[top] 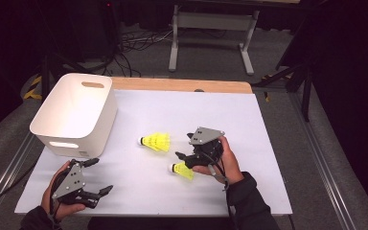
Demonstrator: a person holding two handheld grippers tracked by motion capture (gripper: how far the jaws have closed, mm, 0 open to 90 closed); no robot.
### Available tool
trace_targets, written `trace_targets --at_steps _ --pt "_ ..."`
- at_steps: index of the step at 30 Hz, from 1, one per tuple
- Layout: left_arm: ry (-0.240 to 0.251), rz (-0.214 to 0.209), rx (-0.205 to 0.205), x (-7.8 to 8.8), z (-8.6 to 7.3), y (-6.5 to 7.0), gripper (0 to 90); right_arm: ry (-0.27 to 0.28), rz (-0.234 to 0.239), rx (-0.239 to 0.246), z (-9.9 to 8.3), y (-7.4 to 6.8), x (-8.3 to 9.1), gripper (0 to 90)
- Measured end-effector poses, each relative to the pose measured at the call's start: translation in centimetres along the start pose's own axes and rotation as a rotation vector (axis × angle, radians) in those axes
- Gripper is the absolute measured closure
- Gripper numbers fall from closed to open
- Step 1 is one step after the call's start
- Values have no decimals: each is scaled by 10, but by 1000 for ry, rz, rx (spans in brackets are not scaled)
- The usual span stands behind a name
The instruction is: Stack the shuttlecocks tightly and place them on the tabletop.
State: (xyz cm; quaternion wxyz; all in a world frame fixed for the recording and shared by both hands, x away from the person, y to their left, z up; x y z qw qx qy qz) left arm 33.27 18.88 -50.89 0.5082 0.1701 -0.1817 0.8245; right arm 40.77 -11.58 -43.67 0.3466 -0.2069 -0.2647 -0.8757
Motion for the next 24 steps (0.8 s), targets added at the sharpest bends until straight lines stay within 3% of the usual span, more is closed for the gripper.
trace_targets --at_steps 24 --pt "4 10 -8 1 1 0 54 21 -16 -12 -22 -9 26 224"
Point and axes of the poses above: each handheld gripper's, and its own axes: x roughly backward along the jaws, z roughly out of its top, y roughly to its right, the point moved 7 cm from there along -x, roughly forward along the jaws, and after that the axes turned 10 degrees about -z, right-handed, at the moved point
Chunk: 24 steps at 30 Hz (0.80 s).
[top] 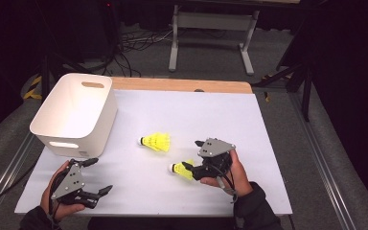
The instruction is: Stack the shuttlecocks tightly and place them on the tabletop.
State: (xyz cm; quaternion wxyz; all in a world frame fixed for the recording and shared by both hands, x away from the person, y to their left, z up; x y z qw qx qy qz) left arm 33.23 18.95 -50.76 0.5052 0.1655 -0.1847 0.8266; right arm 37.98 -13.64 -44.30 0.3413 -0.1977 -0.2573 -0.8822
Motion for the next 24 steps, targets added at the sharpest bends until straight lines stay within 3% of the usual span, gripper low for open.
trace_targets --at_steps 9,15,24 --pt "2 3 -2 0 0 0 54 -13 3 2 -15 -3 3 223" --pt "3 2 0 0 0 0 54 -25 28 -25 -31 -6 8 227" --pt "-3 3 -8 0 1 0 53 -34 24 1 -54 -15 7 197"
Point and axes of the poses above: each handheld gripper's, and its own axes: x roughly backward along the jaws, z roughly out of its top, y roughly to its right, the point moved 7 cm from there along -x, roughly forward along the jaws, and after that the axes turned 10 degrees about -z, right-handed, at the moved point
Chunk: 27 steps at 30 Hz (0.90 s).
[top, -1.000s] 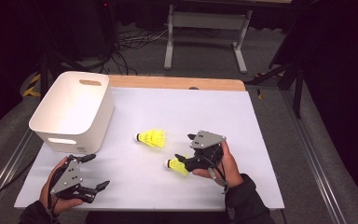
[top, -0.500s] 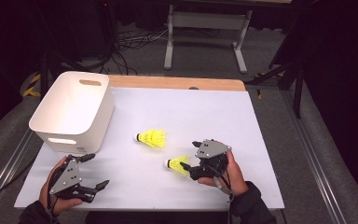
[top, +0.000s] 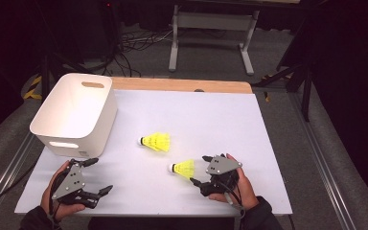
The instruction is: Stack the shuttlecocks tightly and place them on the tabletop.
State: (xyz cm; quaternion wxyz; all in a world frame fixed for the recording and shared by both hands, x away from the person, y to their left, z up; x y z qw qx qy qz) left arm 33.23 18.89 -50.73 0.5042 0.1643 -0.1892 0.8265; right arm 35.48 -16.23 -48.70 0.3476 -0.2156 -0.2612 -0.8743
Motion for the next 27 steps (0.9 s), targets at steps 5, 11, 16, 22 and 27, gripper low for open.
trace_targets --at_steps 5,11,16,22,27 --pt "-1 1 5 -1 0 0 53 -22 21 2 -12 -7 -3 186" --pt "5 -5 11 -1 0 0 52 -46 56 24 -20 -18 -10 238" --pt "8 -6 11 -1 1 0 52 -41 67 40 -19 -24 -14 323" --pt "3 -9 8 -2 0 0 52 -39 92 36 -18 -30 -20 482" --pt "9 -9 15 -1 0 0 53 -44 91 24 -16 -30 -23 637"
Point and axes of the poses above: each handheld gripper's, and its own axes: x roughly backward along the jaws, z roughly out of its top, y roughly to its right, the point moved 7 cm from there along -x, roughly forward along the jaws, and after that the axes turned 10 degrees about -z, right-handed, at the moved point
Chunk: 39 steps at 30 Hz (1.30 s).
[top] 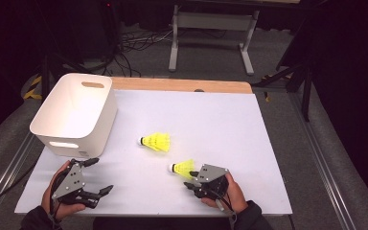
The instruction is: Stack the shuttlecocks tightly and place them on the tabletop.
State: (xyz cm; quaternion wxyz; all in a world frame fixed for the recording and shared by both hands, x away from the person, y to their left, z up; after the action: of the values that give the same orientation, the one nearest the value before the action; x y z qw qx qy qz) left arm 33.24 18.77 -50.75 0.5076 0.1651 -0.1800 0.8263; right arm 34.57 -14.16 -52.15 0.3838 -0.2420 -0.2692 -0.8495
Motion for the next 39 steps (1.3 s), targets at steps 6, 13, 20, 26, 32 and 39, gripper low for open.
trace_targets --at_steps 6,13,20,26,32,39 --pt "2 2 2 0 0 0 53 8 10 -30 2 1 -1 791" --pt "-1 3 -1 0 0 0 53 9 -13 -36 4 4 1 897" --pt "1 4 -3 1 0 0 53 33 -30 -37 7 7 6 900" --pt "2 0 1 0 0 0 53 50 -47 -35 10 10 10 900" --pt "2 2 -4 1 0 0 53 70 -67 -40 11 16 16 900" --pt "1 0 -3 0 0 0 53 87 -77 -52 13 20 21 900"
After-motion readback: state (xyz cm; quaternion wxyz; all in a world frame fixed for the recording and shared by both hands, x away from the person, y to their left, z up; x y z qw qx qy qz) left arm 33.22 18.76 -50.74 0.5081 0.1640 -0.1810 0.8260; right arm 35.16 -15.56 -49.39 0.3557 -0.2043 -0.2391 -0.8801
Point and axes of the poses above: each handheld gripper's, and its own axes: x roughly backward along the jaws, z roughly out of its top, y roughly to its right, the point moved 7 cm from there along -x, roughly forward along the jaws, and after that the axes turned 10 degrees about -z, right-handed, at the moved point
